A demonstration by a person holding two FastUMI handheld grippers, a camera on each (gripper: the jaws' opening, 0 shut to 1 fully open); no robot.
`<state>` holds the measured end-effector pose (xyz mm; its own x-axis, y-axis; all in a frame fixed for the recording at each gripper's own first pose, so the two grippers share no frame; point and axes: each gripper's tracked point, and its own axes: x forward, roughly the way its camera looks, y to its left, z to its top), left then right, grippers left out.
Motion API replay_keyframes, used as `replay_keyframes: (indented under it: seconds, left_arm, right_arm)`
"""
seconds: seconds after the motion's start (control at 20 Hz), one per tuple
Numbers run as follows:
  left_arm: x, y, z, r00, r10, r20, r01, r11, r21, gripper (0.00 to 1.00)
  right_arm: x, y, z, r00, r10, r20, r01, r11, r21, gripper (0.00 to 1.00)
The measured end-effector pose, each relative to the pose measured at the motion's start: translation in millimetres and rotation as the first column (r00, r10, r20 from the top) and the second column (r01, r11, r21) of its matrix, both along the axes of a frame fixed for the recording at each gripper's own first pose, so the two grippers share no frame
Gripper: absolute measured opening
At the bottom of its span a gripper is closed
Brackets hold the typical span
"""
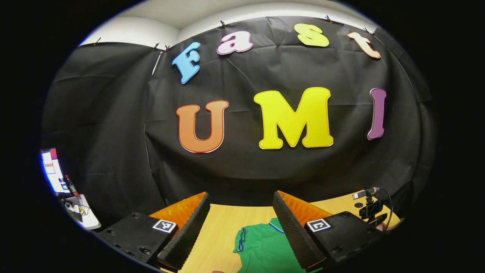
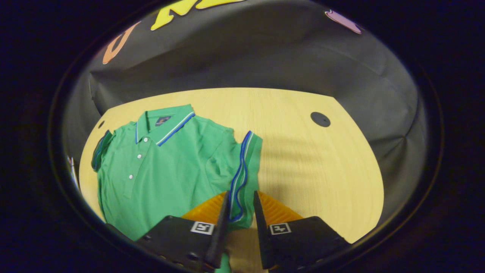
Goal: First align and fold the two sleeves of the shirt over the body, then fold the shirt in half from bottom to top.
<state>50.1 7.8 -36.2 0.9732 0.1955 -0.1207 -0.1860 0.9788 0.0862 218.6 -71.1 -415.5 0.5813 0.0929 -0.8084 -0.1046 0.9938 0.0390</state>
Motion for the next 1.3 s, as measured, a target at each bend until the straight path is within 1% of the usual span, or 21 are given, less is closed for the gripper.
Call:
replay_keyframes:
  seconds: [0.05,0.15,0.2,0.25,0.3,0.45,0.65,0.9,1.15,1.3]
  left_arm:
    - [0.1,0.2,-0.4,1.0,0.0,-0.002,0.0,1.0,0.0,1.0]
    - [1.3,-2.5,-0.7,1.0,-0.005,-0.005,0.005,1.0,-0.006,1.0]
    - [1.6,-3.9,-1.6,1.0,-0.008,-0.006,0.008,1.0,-0.007,1.0]
    - [2.1,-5.6,-2.2,1.0,-0.013,-0.009,0.013,1.0,-0.007,1.0]
    - [1.8,-6.1,-1.3,1.0,-0.016,-0.007,0.016,1.0,-0.007,1.0]
    - [1.0,-4.6,-1.3,1.0,-0.013,-0.002,0.013,1.0,-0.015,1.0]
    - [-1.5,-2.9,-1.9,1.0,-0.011,-0.004,0.011,0.999,-0.03,1.0]
    - [-10.2,9.2,1.3,1.0,0.013,0.003,-0.013,0.999,-0.029,1.0]
    - [-27.4,28.3,2.4,0.998,0.06,0.0,-0.059,0.998,-0.038,1.0]
    - [-37.9,39.3,2.5,0.997,0.083,-0.001,-0.083,0.996,-0.033,1.0]
  right_arm:
    - [-1.0,-0.5,-0.5,1.0,-0.005,-0.01,0.005,1.0,0.014,0.33]
    - [-1.4,-5.8,1.0,0.999,-0.037,-0.015,0.037,0.999,0.037,0.06]
    - [-3.2,-7.4,5.5,0.999,-0.039,-0.023,0.04,0.998,0.049,0.04]
    - [-1.3,-10.1,7.3,0.999,-0.051,-0.018,0.052,0.996,0.07,0.05]
    - [-3.3,-9.0,15.4,0.998,-0.057,-0.017,0.058,0.994,0.089,0.0]
    - [-0.5,-10.2,33.0,0.998,-0.066,0.02,0.064,0.993,0.103,0.0]
    - [0.3,4.0,63.0,0.997,-0.045,0.067,0.037,0.993,0.112,0.0]
    - [2.3,58.2,94.3,0.993,0.031,0.118,-0.044,0.993,0.108,0.0]
    - [-3.7,126.5,89.7,0.988,0.114,0.101,-0.125,0.986,0.11,0.0]
    - [-5.9,156.9,85.2,0.987,0.135,0.085,-0.145,0.982,0.122,0.0]
